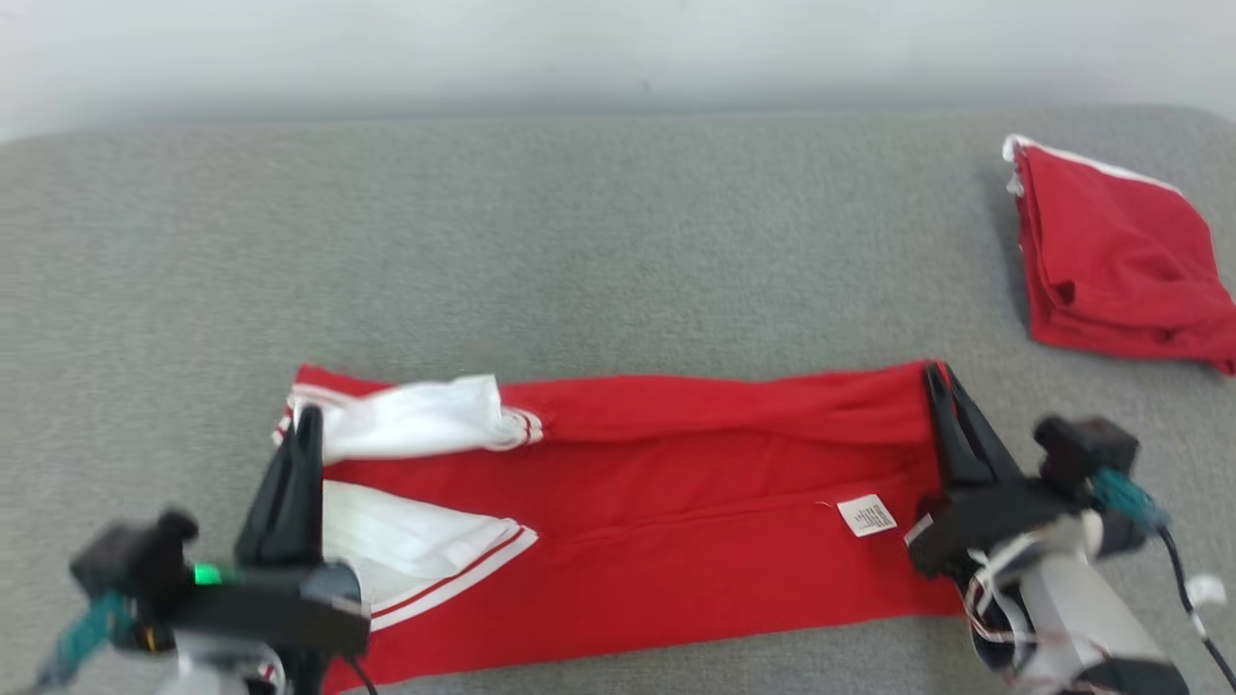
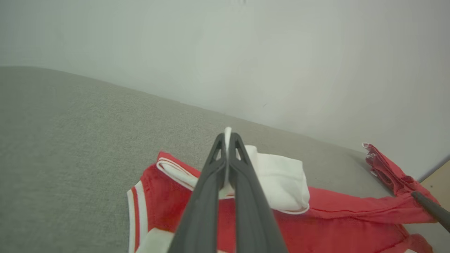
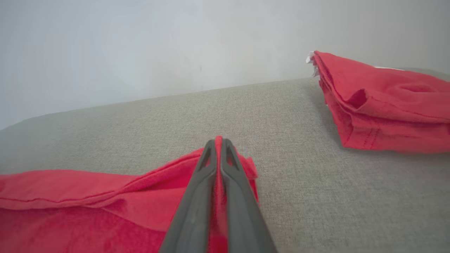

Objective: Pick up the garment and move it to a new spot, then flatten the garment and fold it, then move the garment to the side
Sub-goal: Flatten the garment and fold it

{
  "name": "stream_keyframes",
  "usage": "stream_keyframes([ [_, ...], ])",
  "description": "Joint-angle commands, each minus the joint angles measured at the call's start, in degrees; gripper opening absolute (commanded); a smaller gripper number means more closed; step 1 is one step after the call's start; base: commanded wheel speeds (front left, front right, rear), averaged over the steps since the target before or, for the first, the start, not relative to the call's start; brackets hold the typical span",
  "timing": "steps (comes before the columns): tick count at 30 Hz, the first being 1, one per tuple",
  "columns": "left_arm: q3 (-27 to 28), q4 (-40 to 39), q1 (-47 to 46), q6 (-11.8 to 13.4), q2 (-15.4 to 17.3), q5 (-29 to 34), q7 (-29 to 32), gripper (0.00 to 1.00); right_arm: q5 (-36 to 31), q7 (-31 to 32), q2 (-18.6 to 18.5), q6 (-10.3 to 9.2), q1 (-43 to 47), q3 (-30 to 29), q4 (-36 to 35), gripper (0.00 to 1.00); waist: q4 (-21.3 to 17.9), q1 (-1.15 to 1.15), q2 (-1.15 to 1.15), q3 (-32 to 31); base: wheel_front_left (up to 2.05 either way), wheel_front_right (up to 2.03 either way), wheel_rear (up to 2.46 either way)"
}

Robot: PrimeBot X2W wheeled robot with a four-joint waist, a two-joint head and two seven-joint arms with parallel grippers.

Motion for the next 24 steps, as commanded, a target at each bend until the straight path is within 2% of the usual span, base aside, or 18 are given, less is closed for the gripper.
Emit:
stream_keyframes([
  [1, 0.9, -2.3, 2.7, 0.6, -1.3, 1.2, -0.3, 0.0, 0.6, 0.0, 0.0, -0.13, 2.2, -1.0, -2.1, 0.0, 1.3, 0.01, 0.0, -1.5, 0.0, 0.0, 0.0],
  [5, 3.6, -6.4, 9.1, 0.9, -5.6, 1.8, -0.2, 0.0, 0.9, 0.0, 0.5, -0.13, 6.9, -2.3, -5.1, 0.0, 1.7, 0.01, 0.0, -2.2, 0.0, 0.0, 0.0],
  [7, 3.9, -6.7, 10.4, 0.5, -6.5, 2.4, -0.2, 0.0, 0.9, 0.0, 0.4, -0.13, 7.7, -2.6, -5.4, 0.0, 1.9, 0.01, 0.0, -2.4, 0.0, 0.0, 0.0],
  [11, 4.9, -4.0, 12.7, -0.4, -9.0, 4.5, -0.3, 0.0, 0.3, 0.0, 0.2, -0.13, 9.4, -2.5, -4.5, 0.0, 2.8, 0.01, 0.0, -3.2, 0.0, 0.0, 0.0],
  [15, 4.9, 2.2, 13.2, -1.5, -9.4, 6.3, -0.2, 0.0, 0.1, 0.0, 0.5, -0.13, 10.2, -2.4, -2.0, 0.0, 3.1, 0.01, 0.0, -4.2, 0.0, 0.0, 0.0],
  [16, 5.4, 2.7, 12.5, -1.7, -9.3, 7.3, -0.3, 0.48, 0.0, 0.0, 0.5, -0.13, 10.0, -2.3, -1.6, 0.48, 3.1, 0.01, 0.0, -4.4, 0.0, 0.0, 0.0],
  [17, 6.1, 3.6, 12.2, -1.8, -9.7, 7.7, -0.3, 1.0, 0.3, 0.0, 0.9, -0.13, 9.9, -2.3, -1.4, 1.0, 3.2, 0.01, 0.0, -4.7, 0.0, 0.0, 0.0],
  [24, 10.1, 5.5, 14.0, -2.8, -11.1, 12.1, -0.3, 1.0, 1.0, 0.0, 0.9, -0.13, 12.0, -3.6, -5.1, 1.0, 3.7, 0.01, 0.0, -6.5, 0.0, 0.0, 0.0],
])
